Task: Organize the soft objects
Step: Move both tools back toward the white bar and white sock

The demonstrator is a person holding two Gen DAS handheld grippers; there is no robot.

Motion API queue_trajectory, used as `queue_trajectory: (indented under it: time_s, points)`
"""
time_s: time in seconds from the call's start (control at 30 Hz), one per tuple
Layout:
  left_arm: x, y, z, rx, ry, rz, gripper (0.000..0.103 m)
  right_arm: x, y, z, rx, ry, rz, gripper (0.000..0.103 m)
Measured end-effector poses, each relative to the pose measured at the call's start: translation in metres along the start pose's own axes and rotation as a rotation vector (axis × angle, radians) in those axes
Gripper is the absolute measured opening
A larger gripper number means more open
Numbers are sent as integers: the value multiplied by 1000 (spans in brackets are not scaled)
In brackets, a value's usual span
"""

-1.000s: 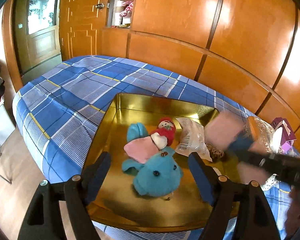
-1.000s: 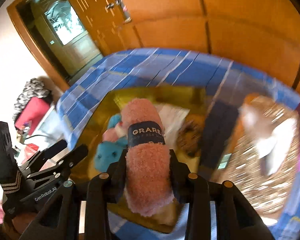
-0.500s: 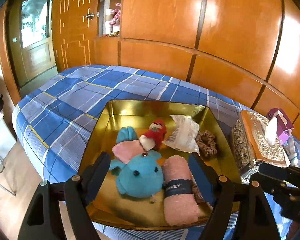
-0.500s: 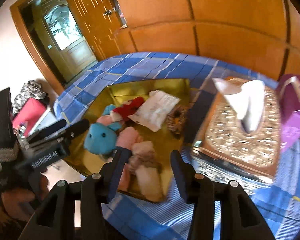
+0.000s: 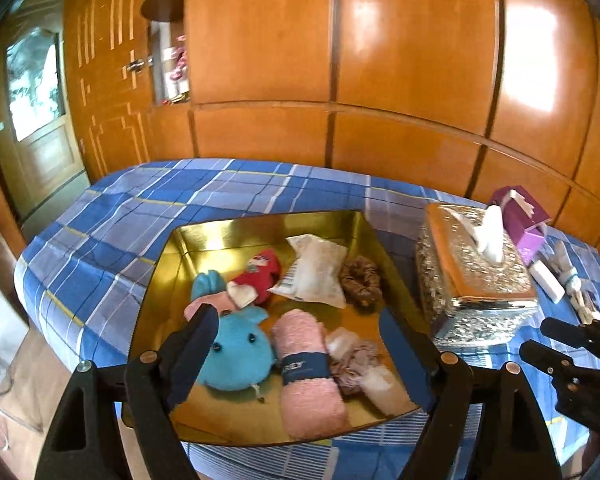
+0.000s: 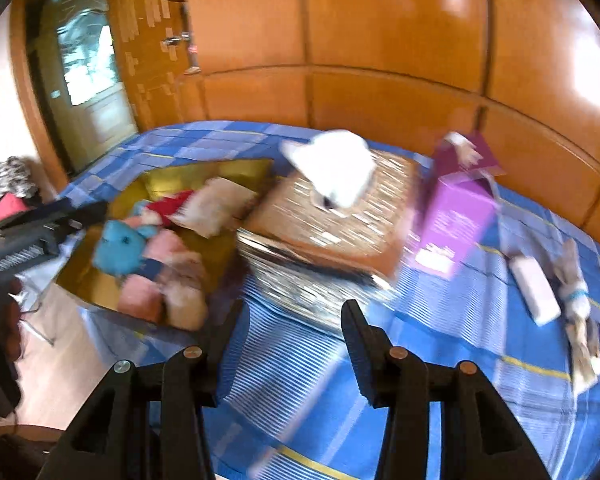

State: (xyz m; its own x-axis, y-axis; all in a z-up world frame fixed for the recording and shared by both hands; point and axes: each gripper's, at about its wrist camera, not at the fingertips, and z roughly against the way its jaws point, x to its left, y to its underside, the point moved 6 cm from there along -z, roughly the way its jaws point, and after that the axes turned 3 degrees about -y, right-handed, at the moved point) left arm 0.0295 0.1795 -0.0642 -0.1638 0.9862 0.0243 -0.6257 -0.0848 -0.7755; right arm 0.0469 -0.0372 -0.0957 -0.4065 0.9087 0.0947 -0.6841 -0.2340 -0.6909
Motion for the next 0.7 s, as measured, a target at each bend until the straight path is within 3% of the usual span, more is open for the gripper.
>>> queue_trajectory:
  time_s: [0.37,0.7]
  points:
    - [-52,-4,13,-6,88,-108,84,-109,78,8,159,241,-207,48]
    - [-108,-9,25,-16,182,-211,84,-166,116,28,183,368,-316,48]
